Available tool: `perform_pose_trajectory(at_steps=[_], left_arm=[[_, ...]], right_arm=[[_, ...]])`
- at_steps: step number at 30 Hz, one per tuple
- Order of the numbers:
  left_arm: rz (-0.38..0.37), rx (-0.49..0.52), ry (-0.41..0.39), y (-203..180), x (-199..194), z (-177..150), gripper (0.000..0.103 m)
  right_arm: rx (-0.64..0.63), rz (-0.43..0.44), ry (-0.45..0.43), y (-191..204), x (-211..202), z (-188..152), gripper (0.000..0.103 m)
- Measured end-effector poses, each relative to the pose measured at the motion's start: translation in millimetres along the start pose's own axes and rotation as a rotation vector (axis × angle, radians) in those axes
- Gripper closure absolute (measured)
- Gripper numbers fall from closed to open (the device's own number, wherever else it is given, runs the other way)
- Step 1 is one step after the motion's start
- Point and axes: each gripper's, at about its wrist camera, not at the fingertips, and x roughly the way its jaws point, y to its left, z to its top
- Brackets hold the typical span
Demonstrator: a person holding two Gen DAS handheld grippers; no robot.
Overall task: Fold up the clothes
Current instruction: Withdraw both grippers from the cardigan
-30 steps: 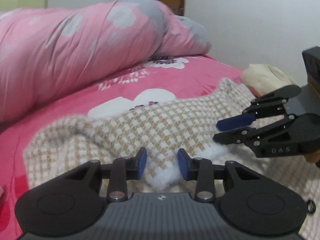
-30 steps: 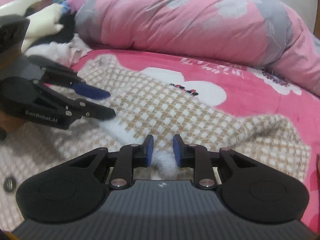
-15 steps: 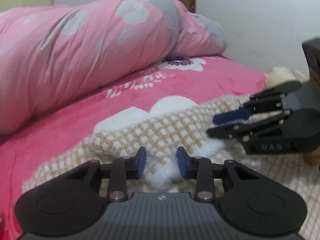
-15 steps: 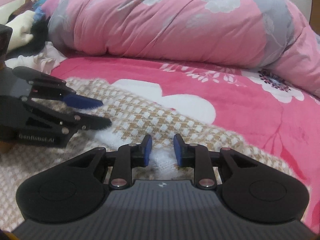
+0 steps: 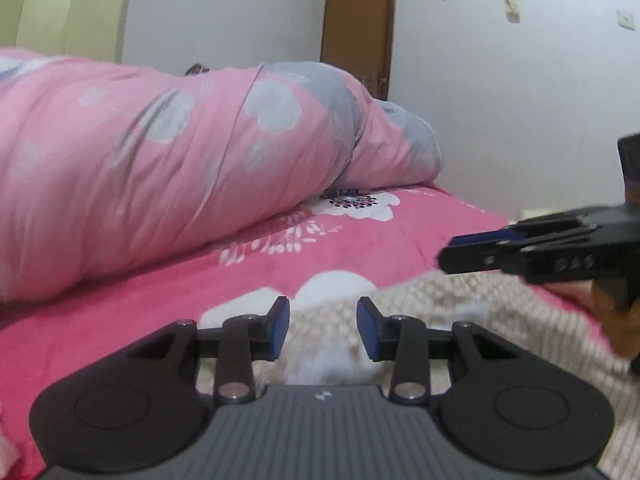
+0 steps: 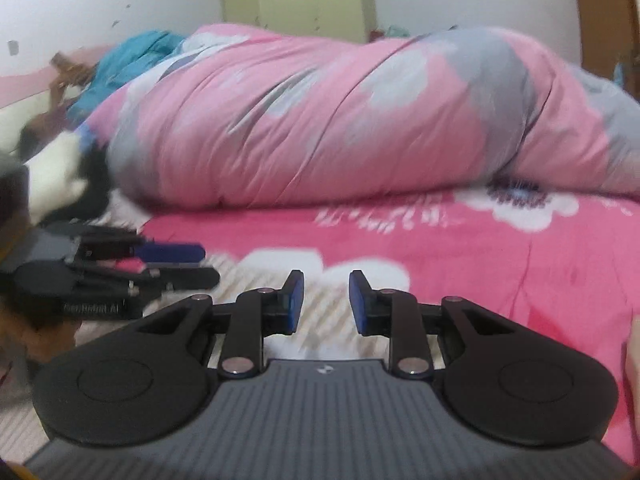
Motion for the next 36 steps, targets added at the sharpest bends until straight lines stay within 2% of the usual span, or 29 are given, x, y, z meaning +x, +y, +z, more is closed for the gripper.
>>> perform_pose_trajectory(at_steps=[2, 5, 7, 13, 14, 16, 18, 20, 23, 25, 28, 30, 32, 34, 36], left_arm=[[0.007, 0.009, 0.014, -1.9, 10.5, 1.7, 0.063], [0.01, 0.012, 0.027, -2.7, 19.3, 2.4, 0.062], [0.0, -0.004, 0.024, 0.0, 14.1, 0.0, 0.061], [-0.028, -0.054, 0.015, 8.0, -1.7, -7.3, 0.057], [-0.026, -0.055, 0.022, 10.2, -9.1, -10.5, 0.057], [-0.007, -0.085, 0.058, 13.5, -30.1, -19.1, 0.044], [-0.001, -0.12, 0.066, 14.7, -56.2, -29.7, 0.044], [0.043, -0.161, 0.088, 12.5, -82.6, -38.6, 0.043], [0.05, -0.204, 0.049, 1.3, -136.9, -51.8, 0.042], [0.057, -0.206, 0.002, -14.2, -180.0, -60.4, 0.033], [0.057, -0.222, -0.028, -42.8, -218.7, -75.3, 0.023], [0.056, -0.234, -0.046, -61.9, -243.6, -85.3, 0.017], [0.056, -0.246, -0.065, -81.0, -268.5, -95.3, 0.013], [0.087, -0.231, -0.054, -103.7, -269.6, -107.4, 0.01], [0.166, -0.193, -0.018, -125.4, -254.4, -122.4, 0.008]], right_arm=[[-0.011, -0.03, 0.028, -0.6, 23.4, -4.2, 0.08], [-0.063, -0.097, 0.161, -5.4, 66.7, -42.1, 0.081], [-0.043, -0.089, 0.104, -9.0, 64.4, -52.0, 0.081], [0.096, -0.041, 0.113, -24.1, 53.5, -49.5, 0.081], [0.151, -0.025, 0.116, -30.4, 45.7, -50.6, 0.081], [0.25, 0.006, 0.117, -41.2, 26.4, -55.4, 0.081], [0.339, 0.007, 0.128, -51.7, 0.9, -67.5, 0.074], [0.418, 0.018, 0.124, -54.8, -31.1, -78.6, 0.074], [0.494, 0.017, 0.122, -52.2, -80.6, -91.5, 0.072], [0.525, 0.01, 0.127, -45.7, -111.4, -97.9, 0.072], [0.484, -0.025, 0.121, -14.7, -164.5, -105.6, 0.071], [0.435, -0.013, 0.092, 13.1, -194.2, -111.4, 0.07], [0.345, -0.015, 0.058, 45.3, -217.0, -120.9, 0.063], [0.242, -0.051, 0.038, 76.9, -228.7, -133.8, 0.058], [0.184, -0.09, 0.059, 97.2, -223.3, -150.1, 0.056]])
